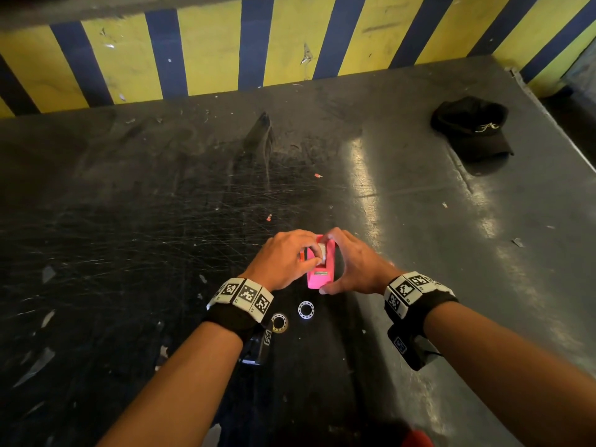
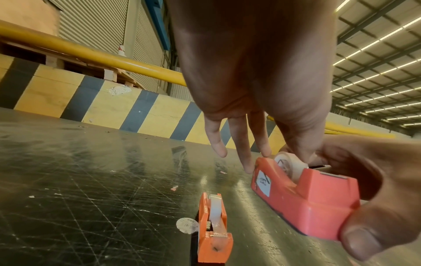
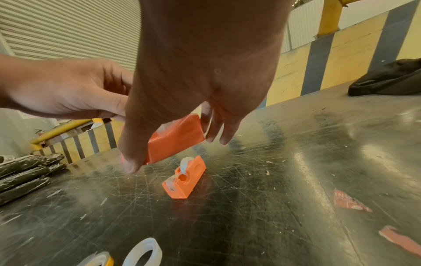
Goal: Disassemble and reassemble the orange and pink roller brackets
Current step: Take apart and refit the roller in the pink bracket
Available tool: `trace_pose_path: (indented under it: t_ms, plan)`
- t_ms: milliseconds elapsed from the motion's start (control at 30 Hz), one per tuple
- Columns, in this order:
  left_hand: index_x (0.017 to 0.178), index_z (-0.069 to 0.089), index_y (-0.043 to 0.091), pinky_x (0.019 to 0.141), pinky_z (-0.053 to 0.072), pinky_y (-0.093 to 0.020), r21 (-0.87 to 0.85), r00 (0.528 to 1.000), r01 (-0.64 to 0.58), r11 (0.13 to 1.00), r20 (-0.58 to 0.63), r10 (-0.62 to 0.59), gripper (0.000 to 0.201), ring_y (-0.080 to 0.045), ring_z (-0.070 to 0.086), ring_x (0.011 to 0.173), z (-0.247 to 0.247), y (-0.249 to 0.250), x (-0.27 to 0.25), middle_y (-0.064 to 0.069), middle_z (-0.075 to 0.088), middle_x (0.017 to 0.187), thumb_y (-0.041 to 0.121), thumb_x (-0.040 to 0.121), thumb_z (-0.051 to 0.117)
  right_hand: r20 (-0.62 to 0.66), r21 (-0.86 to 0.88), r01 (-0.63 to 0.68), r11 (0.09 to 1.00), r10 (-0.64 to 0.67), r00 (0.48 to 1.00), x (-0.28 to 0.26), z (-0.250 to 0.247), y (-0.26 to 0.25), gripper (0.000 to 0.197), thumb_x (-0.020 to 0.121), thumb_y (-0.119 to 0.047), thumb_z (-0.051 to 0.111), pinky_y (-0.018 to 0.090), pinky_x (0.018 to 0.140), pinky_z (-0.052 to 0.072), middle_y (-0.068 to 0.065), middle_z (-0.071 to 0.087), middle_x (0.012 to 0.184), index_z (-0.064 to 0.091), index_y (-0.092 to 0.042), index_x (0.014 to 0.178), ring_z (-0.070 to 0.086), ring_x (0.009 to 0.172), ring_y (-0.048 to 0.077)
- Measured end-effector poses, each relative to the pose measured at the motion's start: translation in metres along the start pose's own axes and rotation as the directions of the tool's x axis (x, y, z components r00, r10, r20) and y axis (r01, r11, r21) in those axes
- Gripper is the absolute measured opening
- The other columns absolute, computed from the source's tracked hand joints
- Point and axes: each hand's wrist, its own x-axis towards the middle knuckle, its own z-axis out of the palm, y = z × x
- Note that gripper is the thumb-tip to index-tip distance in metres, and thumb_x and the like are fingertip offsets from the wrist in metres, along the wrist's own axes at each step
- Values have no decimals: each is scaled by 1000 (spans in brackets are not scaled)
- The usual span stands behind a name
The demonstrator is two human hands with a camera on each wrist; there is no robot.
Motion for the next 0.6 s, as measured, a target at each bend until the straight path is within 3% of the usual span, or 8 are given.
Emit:
trace_pose_path:
  t_ms: [133,267,600]
  plan:
    - [103,76,28,112,41,-44,30,996,49,998,68,-51,13,-15,53,134,0,2,-5,6,55,148,29,90,74,29,-11,-18,1000,18,999,4,-1,1,86,59,-47,97,27,90,44,-8,47,125,34,-38,117,52,113,15]
    - [103,77,32,107,39,-42,68,996,45,997,77,-50,14,-13,52,130,1,6,-13,11,45,151,30,90,72,40,-17,-40,999,41,998,8,-3,2,87,58,-47,98,29,89,43,-7,49,125,34,-37,117,52,112,16]
    - [106,77,35,113,37,-49,270,995,-82,959,-24,92,23,-20,42,139,12,2,-20,3,48,151,41,84,77,49,-27,-54,998,56,997,11,-5,1,87,57,-48,98,26,87,41,-8,50,123,35,-37,115,51,110,14]
